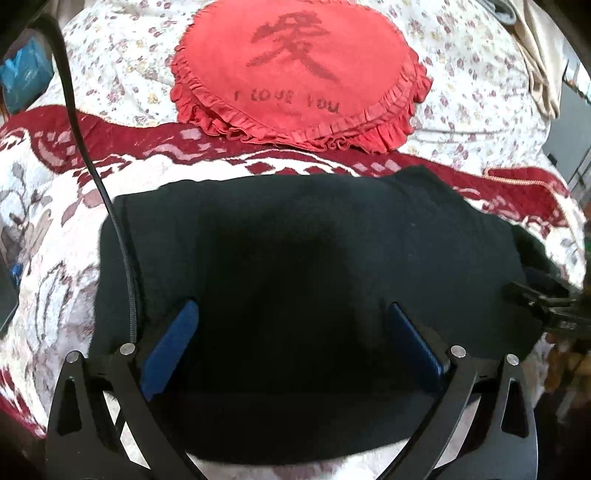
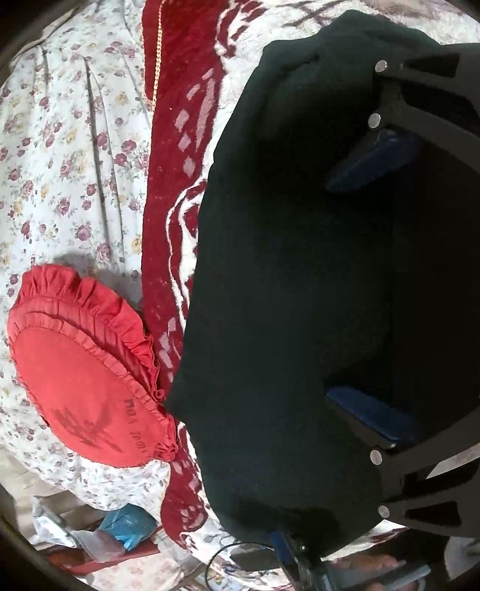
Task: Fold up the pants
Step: 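Press and flatten the folded pants with both grippers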
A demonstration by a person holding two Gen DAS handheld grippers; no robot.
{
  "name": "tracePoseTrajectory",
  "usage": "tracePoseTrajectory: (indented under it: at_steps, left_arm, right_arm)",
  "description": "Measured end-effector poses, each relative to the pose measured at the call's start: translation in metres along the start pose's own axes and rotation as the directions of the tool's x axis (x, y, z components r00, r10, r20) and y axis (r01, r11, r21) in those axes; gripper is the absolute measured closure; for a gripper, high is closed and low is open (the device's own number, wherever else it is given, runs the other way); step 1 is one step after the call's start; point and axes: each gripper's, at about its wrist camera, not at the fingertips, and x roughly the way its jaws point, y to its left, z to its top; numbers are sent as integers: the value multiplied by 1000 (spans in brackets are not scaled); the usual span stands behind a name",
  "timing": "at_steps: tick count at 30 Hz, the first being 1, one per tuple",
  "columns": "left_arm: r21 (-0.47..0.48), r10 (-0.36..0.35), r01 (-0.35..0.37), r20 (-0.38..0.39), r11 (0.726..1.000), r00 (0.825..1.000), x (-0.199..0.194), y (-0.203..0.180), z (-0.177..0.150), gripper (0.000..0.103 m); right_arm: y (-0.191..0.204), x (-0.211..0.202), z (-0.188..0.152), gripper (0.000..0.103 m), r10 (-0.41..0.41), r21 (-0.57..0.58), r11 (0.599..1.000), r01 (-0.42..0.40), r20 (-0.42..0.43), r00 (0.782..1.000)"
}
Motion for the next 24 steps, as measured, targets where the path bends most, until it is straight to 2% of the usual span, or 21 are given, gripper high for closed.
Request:
tracePoseTrajectory:
  at_steps: [3, 7, 11, 13, 15, 17, 19, 22, 24]
  left_arm:
    - [-20, 3, -2, 17, 1000, 1000, -18, 5, 0, 1]
    - [3, 91, -92, 76, 996, 993, -50, 3, 1, 1]
    - [-2, 106, -107, 133, 994, 985, -77, 3, 5, 1]
    - [-6, 108, -109, 151, 994, 983, -82, 5, 5, 1]
    - [-16, 103, -102, 150, 995, 983, -79, 10, 3, 1]
    - [-26, 99, -97, 136, 995, 986, -73, 18, -1, 1]
    - [-26, 104, -102, 124, 994, 987, -70, 22, -6, 1]
    - [-21, 136, -135, 100, 991, 986, -59, 29, -12, 1]
    - [-60, 131, -127, 79, 990, 988, -53, 37, -12, 1]
  right_arm:
    - [-5, -3, -1, 0, 23, 33, 999, -24, 28, 999]
    - [-5, -6, -7, 0, 31, 51, 998, -36, 90, 995]
    - [2, -10, -4, 0, -5, 3, 1000, 5, 26, 1000]
    - [2, -17, -5, 0, 8, 19, 1000, -9, 25, 1000]
    - [1, -26, -8, 0, 26, 29, 999, -28, 45, 999]
    - [1, -29, -11, 0, -1, 25, 1000, -1, 71, 997]
    - [-2, -26, -13, 0, -20, 32, 999, 18, 81, 997]
    - [-7, -16, -15, 0, -3, 63, 998, -1, 68, 998]
    - [-4, -16, -16, 0, -19, 43, 999, 15, 85, 996]
